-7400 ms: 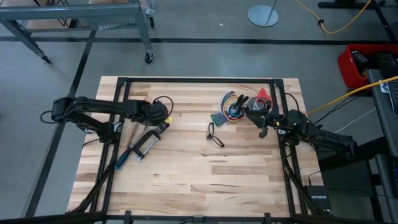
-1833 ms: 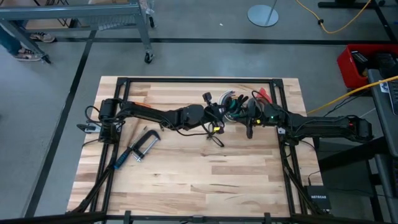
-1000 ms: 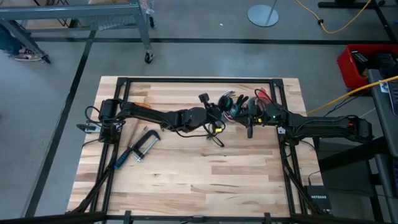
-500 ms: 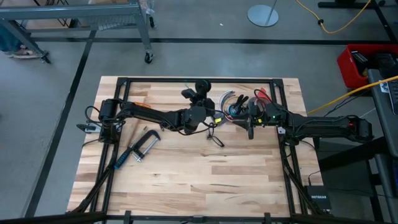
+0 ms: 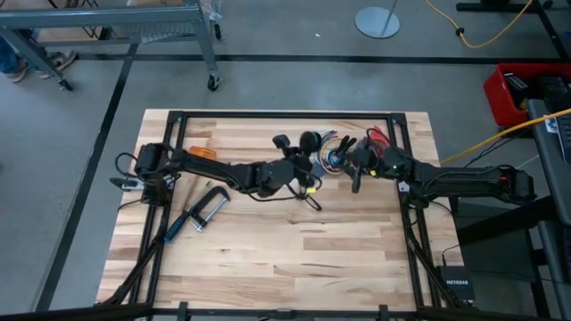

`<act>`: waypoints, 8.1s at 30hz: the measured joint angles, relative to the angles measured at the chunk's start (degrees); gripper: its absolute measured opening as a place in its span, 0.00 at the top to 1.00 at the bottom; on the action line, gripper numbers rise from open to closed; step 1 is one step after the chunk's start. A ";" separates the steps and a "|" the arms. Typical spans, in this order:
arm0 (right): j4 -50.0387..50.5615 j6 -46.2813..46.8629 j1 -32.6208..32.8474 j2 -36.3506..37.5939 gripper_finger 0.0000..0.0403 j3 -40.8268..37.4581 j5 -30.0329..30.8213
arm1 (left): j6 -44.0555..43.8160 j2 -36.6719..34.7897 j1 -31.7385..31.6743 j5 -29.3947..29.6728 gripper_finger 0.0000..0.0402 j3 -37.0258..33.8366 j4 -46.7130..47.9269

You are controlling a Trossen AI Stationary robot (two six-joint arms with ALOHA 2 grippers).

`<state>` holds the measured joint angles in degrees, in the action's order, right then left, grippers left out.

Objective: Coil cords
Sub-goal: Uncoil the green wire from the black spool

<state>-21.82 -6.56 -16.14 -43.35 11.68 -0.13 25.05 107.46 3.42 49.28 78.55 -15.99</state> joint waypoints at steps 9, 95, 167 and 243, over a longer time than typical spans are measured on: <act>-7.12 -10.97 0.00 -0.02 0.62 0.00 -4.16 | -20.07 -3.22 -1.66 -24.49 0.89 0.00 16.23; -22.13 -0.12 0.01 -12.46 0.94 2.46 -36.62 | -16.98 -3.13 -3.80 -48.33 0.88 -0.11 3.11; -17.22 -0.96 0.02 -12.28 0.99 2.69 -32.29 | -4.33 -6.63 0.11 -21.89 0.99 -0.44 11.32; 2.94 -13.71 -10.19 -10.36 0.99 9.79 -13.81 | -23.87 -10.56 -3.16 -33.32 1.00 -0.40 46.49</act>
<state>-18.88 -20.27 -26.33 -53.71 21.47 -13.93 1.18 96.90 0.26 15.96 78.15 30.50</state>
